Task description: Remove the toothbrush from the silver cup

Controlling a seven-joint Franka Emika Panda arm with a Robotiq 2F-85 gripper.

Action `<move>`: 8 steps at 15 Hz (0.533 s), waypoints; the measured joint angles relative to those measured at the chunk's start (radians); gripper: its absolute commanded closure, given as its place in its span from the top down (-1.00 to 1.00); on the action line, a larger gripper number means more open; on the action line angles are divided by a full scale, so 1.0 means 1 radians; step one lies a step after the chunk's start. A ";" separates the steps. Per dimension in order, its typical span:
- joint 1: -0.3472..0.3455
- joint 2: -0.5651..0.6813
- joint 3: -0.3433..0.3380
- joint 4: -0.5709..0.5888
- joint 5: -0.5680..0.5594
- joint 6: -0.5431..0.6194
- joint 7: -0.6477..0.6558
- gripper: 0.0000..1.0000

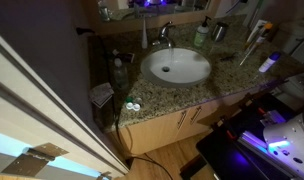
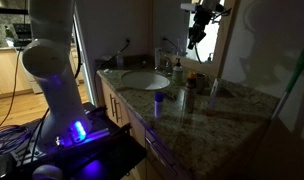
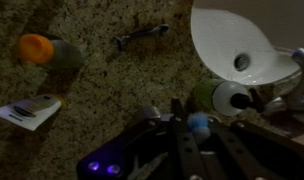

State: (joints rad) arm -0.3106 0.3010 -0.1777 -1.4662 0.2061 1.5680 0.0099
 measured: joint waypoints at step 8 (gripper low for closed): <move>0.000 -0.205 -0.005 -0.100 0.065 -0.344 -0.142 -0.95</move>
State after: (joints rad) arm -0.3107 0.0957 -0.1831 -1.5663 0.2711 1.2244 -0.1317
